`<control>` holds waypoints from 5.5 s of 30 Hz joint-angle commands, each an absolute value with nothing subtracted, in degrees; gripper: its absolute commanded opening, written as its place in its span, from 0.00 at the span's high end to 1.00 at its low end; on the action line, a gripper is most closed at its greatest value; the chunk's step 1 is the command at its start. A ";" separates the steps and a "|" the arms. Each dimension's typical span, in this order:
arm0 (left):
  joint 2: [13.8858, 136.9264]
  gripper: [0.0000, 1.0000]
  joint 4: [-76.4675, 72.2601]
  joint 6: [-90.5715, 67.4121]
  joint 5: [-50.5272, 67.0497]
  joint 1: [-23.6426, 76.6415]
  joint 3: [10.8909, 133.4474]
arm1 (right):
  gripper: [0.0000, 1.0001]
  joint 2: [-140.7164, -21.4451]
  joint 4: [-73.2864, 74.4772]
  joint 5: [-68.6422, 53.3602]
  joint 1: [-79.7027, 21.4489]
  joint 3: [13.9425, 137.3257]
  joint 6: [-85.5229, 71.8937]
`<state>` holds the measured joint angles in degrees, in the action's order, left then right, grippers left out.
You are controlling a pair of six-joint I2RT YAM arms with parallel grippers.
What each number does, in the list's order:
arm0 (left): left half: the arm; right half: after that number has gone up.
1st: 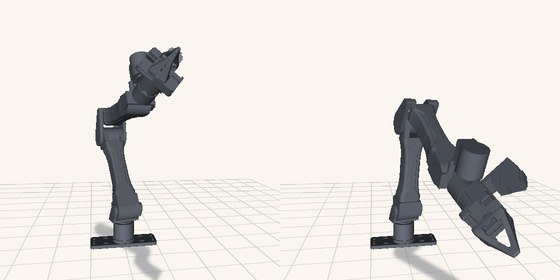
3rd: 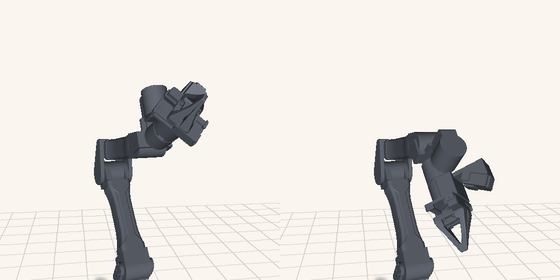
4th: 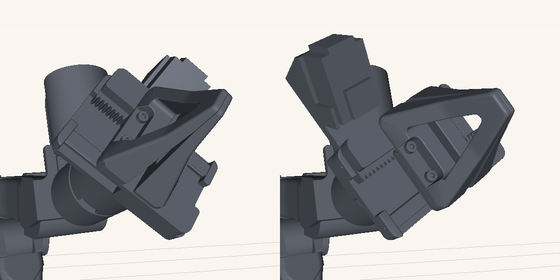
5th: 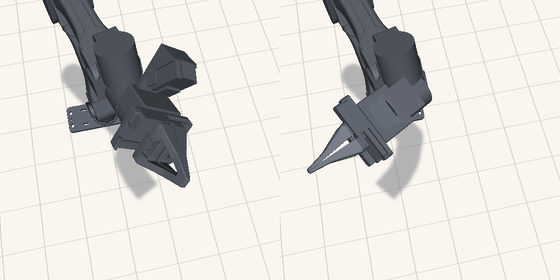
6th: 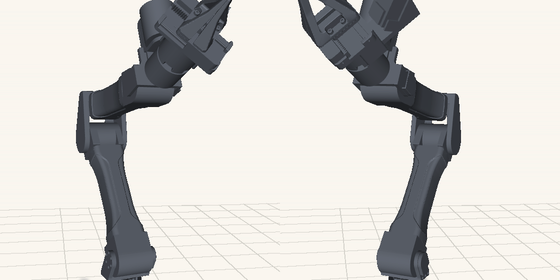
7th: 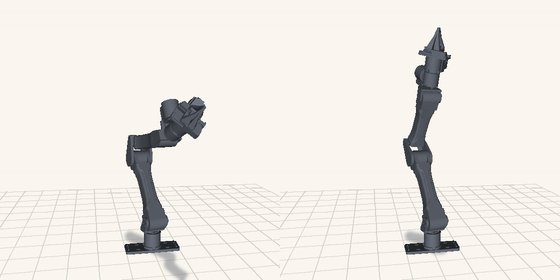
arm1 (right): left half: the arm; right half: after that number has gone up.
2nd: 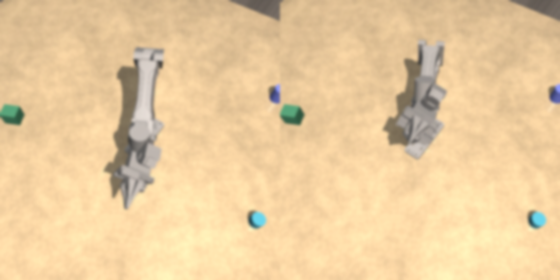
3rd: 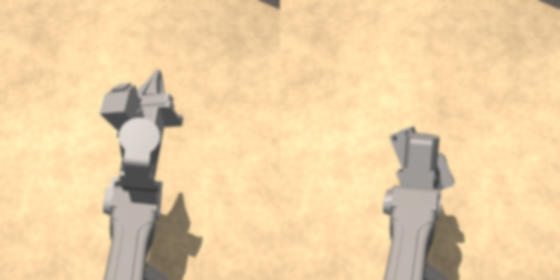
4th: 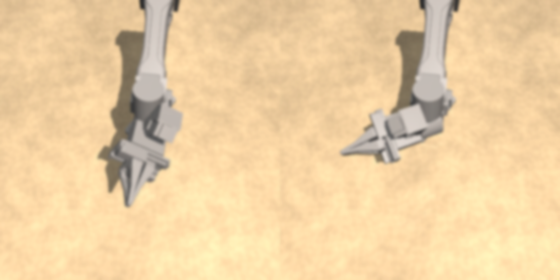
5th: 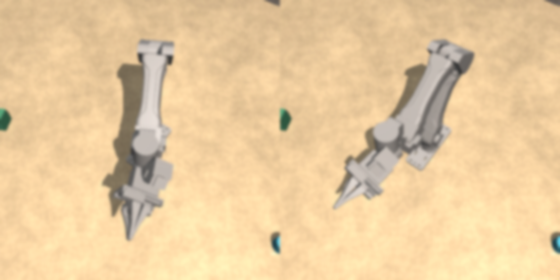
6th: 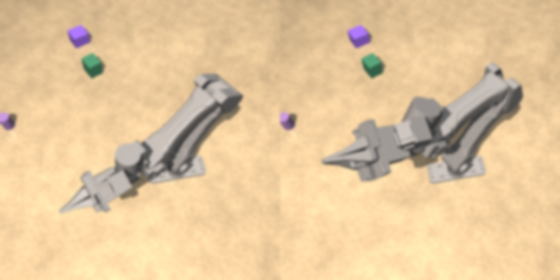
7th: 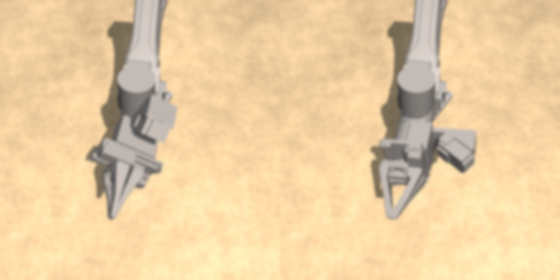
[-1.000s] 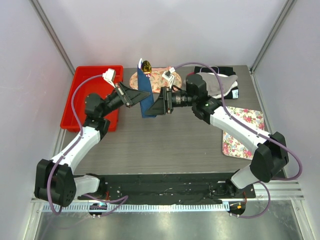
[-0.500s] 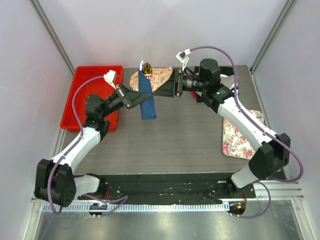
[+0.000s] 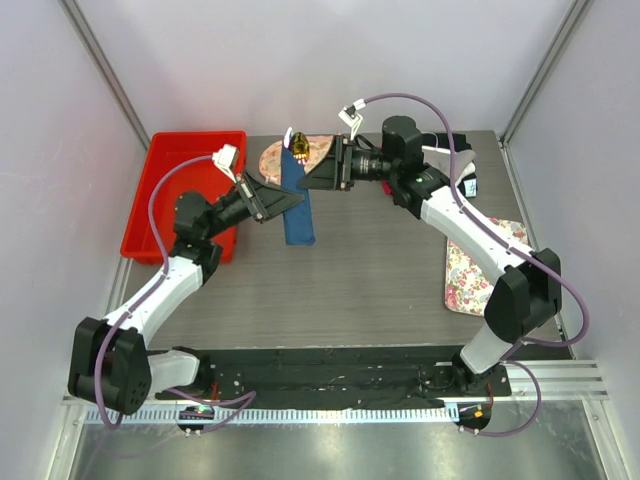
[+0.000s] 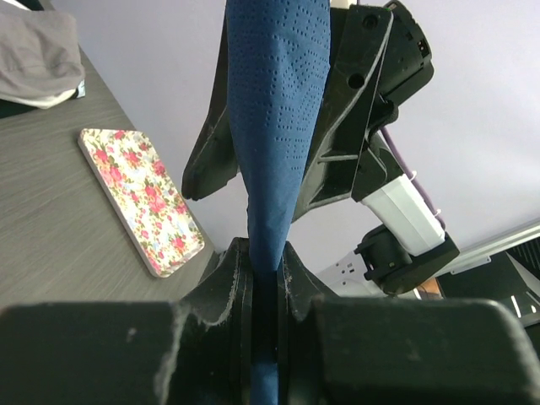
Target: Place the utensils on the paper napkin and roll it up
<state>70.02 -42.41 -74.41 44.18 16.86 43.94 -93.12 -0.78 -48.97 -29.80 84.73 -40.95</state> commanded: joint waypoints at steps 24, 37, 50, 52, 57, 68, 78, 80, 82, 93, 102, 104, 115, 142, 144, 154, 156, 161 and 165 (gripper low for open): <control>67.32 1.00 -45.09 -72.95 44.21 17.49 43.86 | 0.99 -92.11 -4.13 -49.22 -32.87 86.66 -42.36; 67.06 0.00 -41.66 -72.86 45.09 17.23 42.01 | 0.99 -91.14 -15.90 -52.38 -32.26 84.03 -51.06; 69.08 0.19 -53.88 -82.53 47.11 20.22 39.90 | 0.99 -91.41 -19.43 -52.65 -32.17 83.06 -52.65; 67.77 0.27 -52.92 -81.57 46.94 20.21 39.64 | 0.99 -91.23 -17.94 -52.47 -32.08 82.97 -51.68; 65.22 0.62 -44.75 -77.88 45.09 19.69 38.76 | 0.99 -90.53 -12.40 -51.59 -31.73 83.23 -46.59; 65.04 0.71 -40.17 -76.64 43.42 19.42 40.17 | 0.99 -90.18 -5.80 -49.30 -31.73 83.76 -40.96; 64.34 0.57 -37.00 -75.32 42.28 19.16 40.78 | 0.99 -90.09 -5.54 -49.75 -31.73 83.58 -40.69; 64.42 0.62 -37.09 -75.24 42.36 19.16 40.96 | 0.99 -89.91 -5.54 -49.75 -31.73 83.41 -40.69; 64.34 0.63 -36.57 -75.06 42.19 19.07 40.87 | 0.99 -89.83 -5.54 -49.66 -31.73 83.15 -40.61; 63.81 1.00 -32.09 -71.02 41.75 17.49 40.60 | 0.89 -90.61 -4.40 -49.66 -31.73 83.58 -40.69; 64.94 1.00 -24.18 -62.07 46.22 8.72 43.06 | 0.13 -91.14 -1.41 -48.43 -30.94 84.81 -38.85; 65.65 1.00 -21.64 -59.08 48.95 6.52 44.20 | 0.07 -91.40 -0.79 -48.43 -30.59 84.90 -38.67; 79.88 1.00 15.72 -21.49 65.57 -14.58 62.18 | 0.05 -92.37 1.67 -48.95 -28.74 84.73 -36.91; 115.83 1.00 31.12 -5.71 54.76 -22.41 80.15 | 0.05 -98.00 0.26 -50.80 -28.83 84.90 -39.29; 117.59 1.00 30.67 -6.68 55.37 -22.06 80.77 | 0.05 -98.17 0.26 -50.89 -28.83 84.90 -39.29; 122.17 1.00 29.79 -8.87 54.49 -20.39 82.62 | 0.05 -99.05 0.26 -50.98 -28.92 85.08 -39.64; 122.43 1.00 29.53 -9.49 54.41 -20.04 82.53 | 0.05 -99.05 0.26 -50.80 -28.74 84.90 -39.64; 124.01 1.00 29.18 -9.93 53.44 -19.25 82.62 | 0.06 -99.40 0.35 -50.97 -28.83 84.99 -39.81; 125.24 0.97 30.75 -9.67 50.98 -19.07 83.58 | 0.06 -99.49 0.35 -51.15 -28.74 85.25 -39.90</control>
<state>123.68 31.31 -10.09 52.77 -19.53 81.19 -99.39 2.55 -50.11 -28.75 82.83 -39.40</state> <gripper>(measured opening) 0.146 0.943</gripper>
